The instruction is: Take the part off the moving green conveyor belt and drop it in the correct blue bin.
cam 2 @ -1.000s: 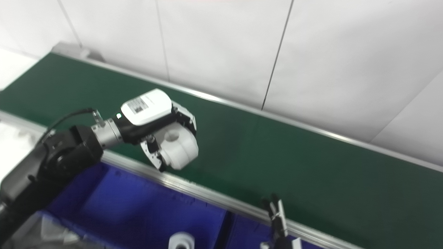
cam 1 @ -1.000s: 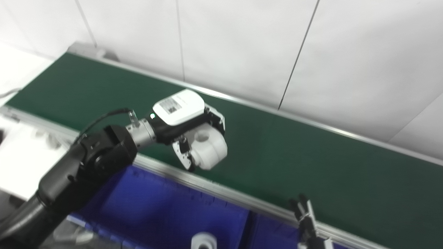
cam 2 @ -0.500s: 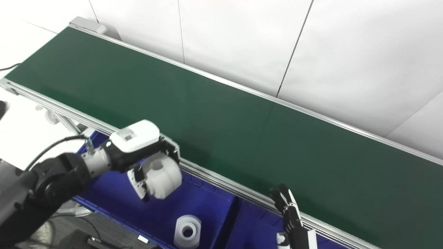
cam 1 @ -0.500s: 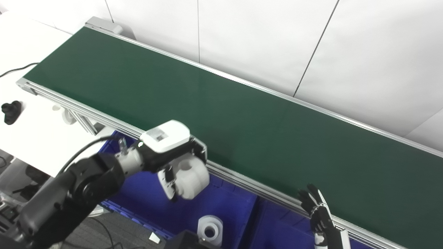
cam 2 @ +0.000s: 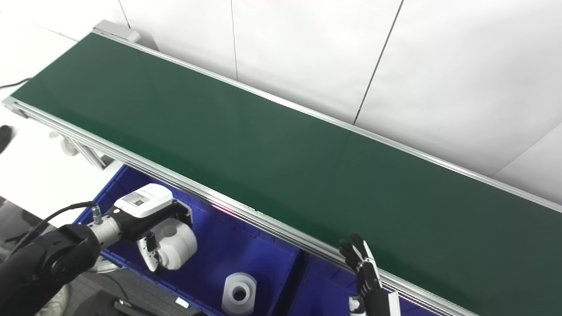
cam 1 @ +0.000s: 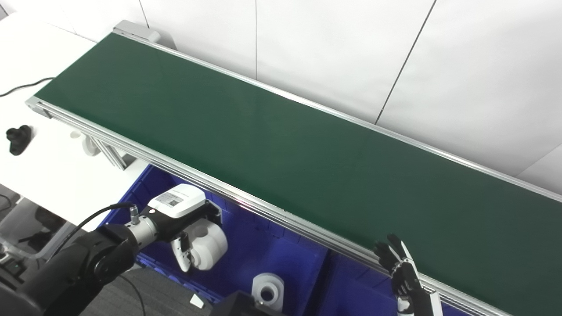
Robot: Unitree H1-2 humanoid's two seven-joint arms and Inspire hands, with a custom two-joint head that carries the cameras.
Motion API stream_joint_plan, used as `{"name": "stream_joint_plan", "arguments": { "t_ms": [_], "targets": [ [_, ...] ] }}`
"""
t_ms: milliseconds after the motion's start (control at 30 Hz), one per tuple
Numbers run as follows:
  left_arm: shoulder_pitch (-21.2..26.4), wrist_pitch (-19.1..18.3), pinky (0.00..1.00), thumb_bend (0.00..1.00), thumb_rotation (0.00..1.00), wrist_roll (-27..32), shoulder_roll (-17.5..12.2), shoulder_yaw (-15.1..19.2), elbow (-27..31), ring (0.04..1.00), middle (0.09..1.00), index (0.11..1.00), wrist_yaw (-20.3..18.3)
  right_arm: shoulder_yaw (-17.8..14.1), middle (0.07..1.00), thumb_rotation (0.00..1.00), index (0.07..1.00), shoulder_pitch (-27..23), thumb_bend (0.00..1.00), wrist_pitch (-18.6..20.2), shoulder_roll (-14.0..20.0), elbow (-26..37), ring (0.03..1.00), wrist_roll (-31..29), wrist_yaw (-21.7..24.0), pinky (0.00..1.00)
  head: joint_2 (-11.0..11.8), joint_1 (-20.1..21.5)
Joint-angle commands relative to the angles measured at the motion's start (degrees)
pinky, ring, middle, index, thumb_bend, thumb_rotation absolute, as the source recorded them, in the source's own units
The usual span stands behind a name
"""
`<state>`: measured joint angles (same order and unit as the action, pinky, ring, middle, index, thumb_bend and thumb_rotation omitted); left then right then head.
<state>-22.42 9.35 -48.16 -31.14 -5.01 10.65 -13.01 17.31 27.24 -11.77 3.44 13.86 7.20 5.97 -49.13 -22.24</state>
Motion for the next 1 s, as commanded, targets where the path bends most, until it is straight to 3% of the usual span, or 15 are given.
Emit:
{"name": "stream_joint_plan", "arguments": {
  "t_ms": [0, 100, 133, 200, 333, 567, 767, 867, 933, 967],
  "targets": [
    [0.76, -1.14, 0.55, 0.74, 0.16, -2.44, -1.18, -0.12, 1.37, 0.61, 0.632, 0.585, 0.82, 0.43, 0.853, 1.0, 0.921, 0.23, 0.79, 0.03, -0.82, 0.98, 0.874, -0.19, -0.02, 0.9, 0.06, 0.03],
    [0.65, -5.06, 0.77, 0.94, 0.44, -7.45, -1.06, -0.79, 3.37, 0.773, 0.766, 0.716, -2.33, 0.36, 0.853, 1.0, 0.921, 0.23, 0.8, -0.43, -0.72, 0.62, 0.868, 0.28, -0.05, 0.89, 0.26, 0.5],
    [0.6, -6.14, 0.87, 0.98, 0.54, -8.73, -0.98, -0.99, 3.88, 0.852, 0.837, 0.786, -3.14, 0.34, 0.855, 1.0, 0.925, 0.23, 0.8, -0.66, -0.65, 0.48, 0.865, 0.3, -0.03, 0.89, 0.26, 0.5],
    [0.41, -8.35, 0.97, 1.0, 0.7, -12.58, -0.82, -1.8, 5.24, 0.966, 0.954, 0.911, -5.22, 0.2, 0.856, 1.0, 0.924, 0.38, 0.8, -0.57, -0.6, 0.55, 0.864, 0.24, -0.06, 0.89, 0.23, 0.75],
    [0.25, -10.16, 1.0, 1.0, 0.78, -16.44, -0.65, -2.91, 6.71, 0.998, 0.997, 0.987, -7.27, 0.12, 0.855, 1.0, 0.925, 0.57, 0.79, -0.5, -0.62, 0.58, 0.869, -0.22, 0.02, 0.9, 0.28, 0.98],
    [-0.46, -8.61, 1.0, 1.0, 0.77, -15.57, -0.6, -2.75, 7.17, 1.0, 1.0, 0.995, -4.53, 0.11, 0.856, 1.0, 0.927, 0.59, 0.79, -0.57, -0.47, 0.41, 0.864, -0.21, 0.09, 0.9, 0.29, 1.0],
    [-2.17, -5.69, 1.0, 1.0, 0.81, -6.94, -1.08, -1.44, 12.71, 0.992, 0.987, 0.986, -4.32, 0.28, 0.85, 1.0, 0.921, 0.78, 0.79, -0.25, -0.82, 0.71, 0.865, -0.23, -0.01, 0.9, -0.09, 1.87],
    [-3.43, -2.92, 0.98, 1.0, 0.77, 5.13, -1.14, -0.42, 17.98, 0.953, 0.955, 0.967, -4.5, 0.43, 0.853, 1.0, 0.922, 0.84, 0.78, -0.07, -0.96, 0.68, 0.871, -0.26, 0.04, 0.91, -0.16, 2.36],
    [-3.74, -0.75, 0.91, 1.0, 0.69, 13.73, -1.72, 0.17, 19.97, 0.904, 0.92, 0.932, -4.75, 0.52, 0.853, 1.0, 0.922, 0.84, 0.77, 0.16, -1.06, 0.75, 0.873, -0.08, 0.04, 0.9, -0.18, 2.67],
    [-3.78, -3.59, 0.9, 1.0, 0.67, 20.55, -2.6, 0.59, 23.49, 0.894, 0.913, 0.926, -7.5, 0.6, 0.853, 1.0, 0.922, 0.82, 0.77, 0.11, -1.19, 0.71, 0.873, 0.02, -0.01, 0.9, -0.15, 3.01]
  ]
}}
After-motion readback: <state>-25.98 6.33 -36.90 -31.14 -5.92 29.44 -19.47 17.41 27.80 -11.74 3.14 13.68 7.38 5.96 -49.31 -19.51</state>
